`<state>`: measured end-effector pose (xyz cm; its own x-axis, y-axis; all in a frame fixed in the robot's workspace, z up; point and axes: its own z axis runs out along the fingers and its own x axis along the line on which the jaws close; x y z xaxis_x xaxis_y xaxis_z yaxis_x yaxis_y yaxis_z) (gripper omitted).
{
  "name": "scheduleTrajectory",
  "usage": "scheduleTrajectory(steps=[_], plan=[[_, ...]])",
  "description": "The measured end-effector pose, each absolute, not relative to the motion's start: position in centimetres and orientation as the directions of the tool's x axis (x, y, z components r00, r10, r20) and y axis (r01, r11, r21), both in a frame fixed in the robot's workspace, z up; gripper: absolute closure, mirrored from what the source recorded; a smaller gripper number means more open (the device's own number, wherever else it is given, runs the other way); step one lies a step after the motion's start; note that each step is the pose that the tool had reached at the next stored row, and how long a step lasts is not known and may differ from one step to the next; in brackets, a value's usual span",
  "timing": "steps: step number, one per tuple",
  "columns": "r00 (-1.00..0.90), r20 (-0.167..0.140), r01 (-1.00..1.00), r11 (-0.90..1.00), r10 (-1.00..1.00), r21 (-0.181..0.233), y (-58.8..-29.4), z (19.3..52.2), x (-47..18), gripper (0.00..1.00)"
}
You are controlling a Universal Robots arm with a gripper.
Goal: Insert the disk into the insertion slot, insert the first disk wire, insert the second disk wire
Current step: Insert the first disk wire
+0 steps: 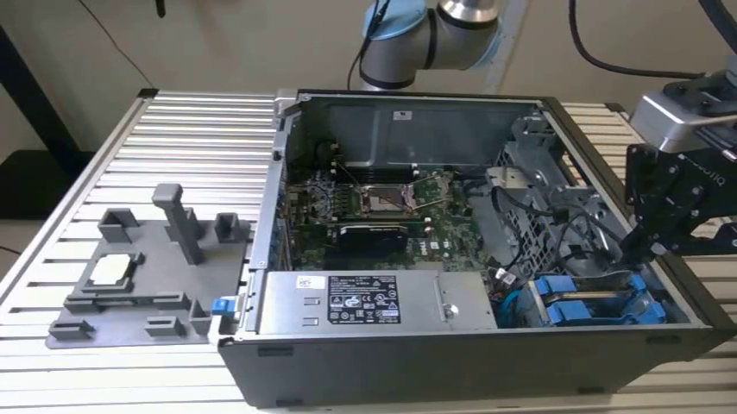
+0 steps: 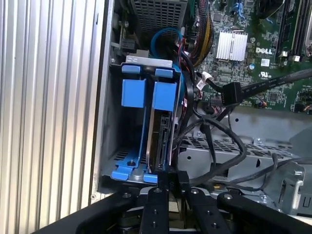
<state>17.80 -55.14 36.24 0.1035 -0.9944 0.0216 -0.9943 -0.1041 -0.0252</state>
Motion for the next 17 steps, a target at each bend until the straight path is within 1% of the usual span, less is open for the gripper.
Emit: scheduleTrajectory(steps=[12, 17], plan=[[0.079, 0.018, -0.997, -0.080, -0.997, -0.023, -55.4, 35.8, 16.6, 0.81], [0.072, 0.017, -0.997, -0.073, -0.997, -0.023, -56.0, 35.4, 16.6, 0.81]])
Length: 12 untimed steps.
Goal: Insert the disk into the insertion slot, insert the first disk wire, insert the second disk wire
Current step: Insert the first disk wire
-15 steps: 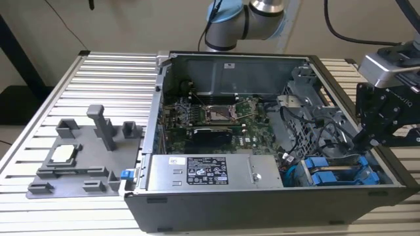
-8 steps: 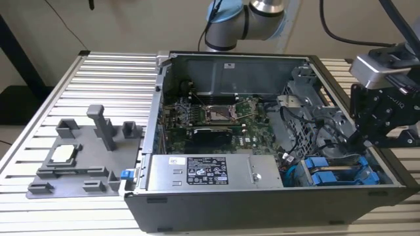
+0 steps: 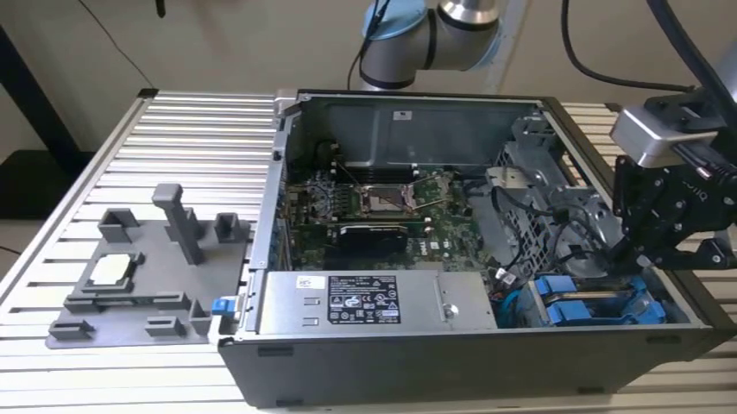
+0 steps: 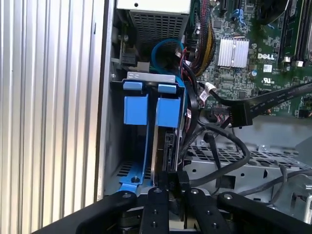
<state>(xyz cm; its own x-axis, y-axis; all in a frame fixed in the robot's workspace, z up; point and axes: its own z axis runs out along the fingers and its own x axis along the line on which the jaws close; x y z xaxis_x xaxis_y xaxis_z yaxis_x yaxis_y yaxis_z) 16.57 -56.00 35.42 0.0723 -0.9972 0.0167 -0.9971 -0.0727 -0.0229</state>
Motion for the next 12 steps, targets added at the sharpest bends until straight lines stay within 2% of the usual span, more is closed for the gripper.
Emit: scheduleTrajectory(steps=[12], plan=[[0.062, 0.016, -0.998, -0.063, -0.998, -0.023, -56.03, 34.63, 16.57, 0.81]])
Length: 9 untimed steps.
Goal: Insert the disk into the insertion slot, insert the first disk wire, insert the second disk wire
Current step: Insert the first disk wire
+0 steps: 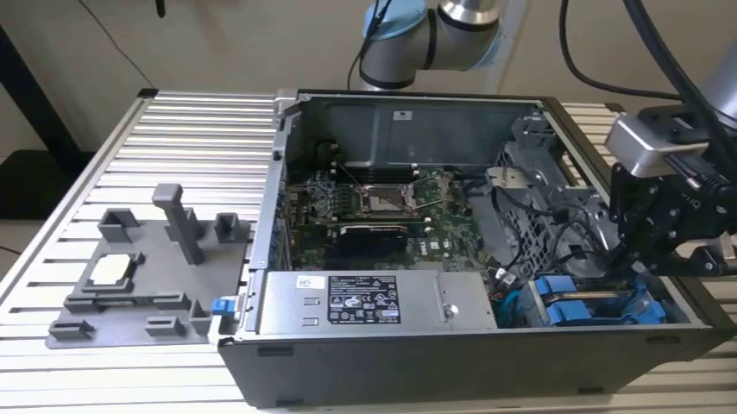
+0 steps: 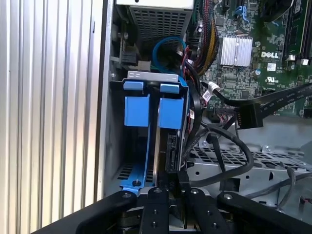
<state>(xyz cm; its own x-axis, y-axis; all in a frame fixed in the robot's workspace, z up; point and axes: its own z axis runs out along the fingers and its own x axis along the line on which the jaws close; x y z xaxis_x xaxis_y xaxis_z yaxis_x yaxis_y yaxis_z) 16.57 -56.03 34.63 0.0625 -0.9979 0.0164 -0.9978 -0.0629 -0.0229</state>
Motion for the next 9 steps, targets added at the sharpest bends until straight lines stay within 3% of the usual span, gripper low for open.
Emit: scheduleTrajectory(steps=[9], plan=[[0.052, 0.014, -0.998, -0.052, -0.999, -0.023, -56.00, 34.30, 16.59, 0.81]])
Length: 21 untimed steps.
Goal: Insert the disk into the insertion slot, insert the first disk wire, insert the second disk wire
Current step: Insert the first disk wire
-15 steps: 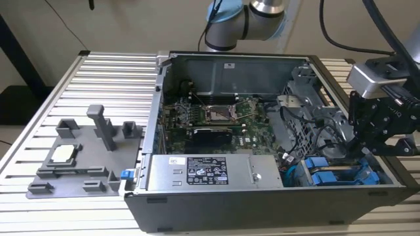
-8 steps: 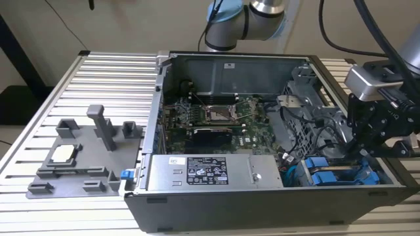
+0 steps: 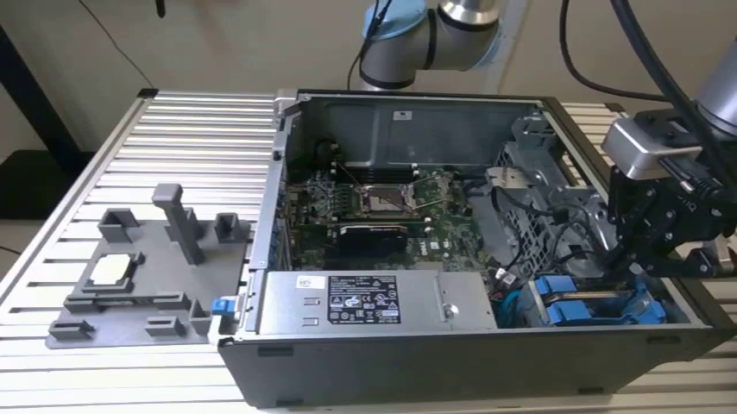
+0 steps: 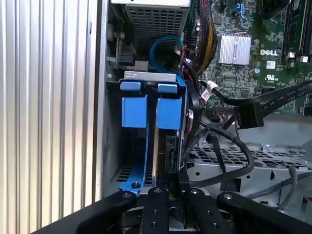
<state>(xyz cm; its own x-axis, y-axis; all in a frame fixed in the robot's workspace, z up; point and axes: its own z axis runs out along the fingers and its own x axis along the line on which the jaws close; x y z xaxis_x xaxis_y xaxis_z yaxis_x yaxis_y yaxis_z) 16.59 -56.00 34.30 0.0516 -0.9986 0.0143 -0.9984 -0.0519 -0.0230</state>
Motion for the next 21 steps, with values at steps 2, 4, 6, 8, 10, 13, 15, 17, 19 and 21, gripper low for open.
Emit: scheduleTrajectory(steps=[2, 4, 6, 8, 10, 13, 15, 17, 19, 21], plan=[[0.052, 0.014, -0.998, -0.052, -0.999, -0.023, -55.99, 34.22, 16.62, 0.81], [0.052, 0.013, -0.998, -0.052, -0.999, -0.023, -55.99, 34.15, 16.63, 0.81], [0.052, 0.012, -0.998, -0.052, -0.999, -0.023, -55.98, 34.08, 16.64, 0.81], [0.052, 0.012, -0.998, -0.052, -0.999, -0.023, -55.97, 34.01, 16.64, 0.81], [0.052, 0.012, -0.998, -0.052, -0.999, -0.023, -55.97, 33.98, 16.65, 0.81], [0.051, 0.011, -0.998, -0.051, -0.999, -0.023, -55.96, 33.93, 16.65, 0.81], [0.050, 0.010, -0.998, -0.050, -0.999, -0.023, -55.95, 33.92, 16.64, 0.81], [0.047, 0.010, -0.999, -0.047, -0.999, -0.023, -55.93, 33.91, 16.64, 0.81], [0.045, 0.010, -0.999, -0.045, -0.999, -0.023, -55.93, 33.91, 16.64, 0.81], [0.043, 0.010, -0.999, -0.043, -0.999, -0.023, -55.92, 33.79, 16.64, 0.81]])
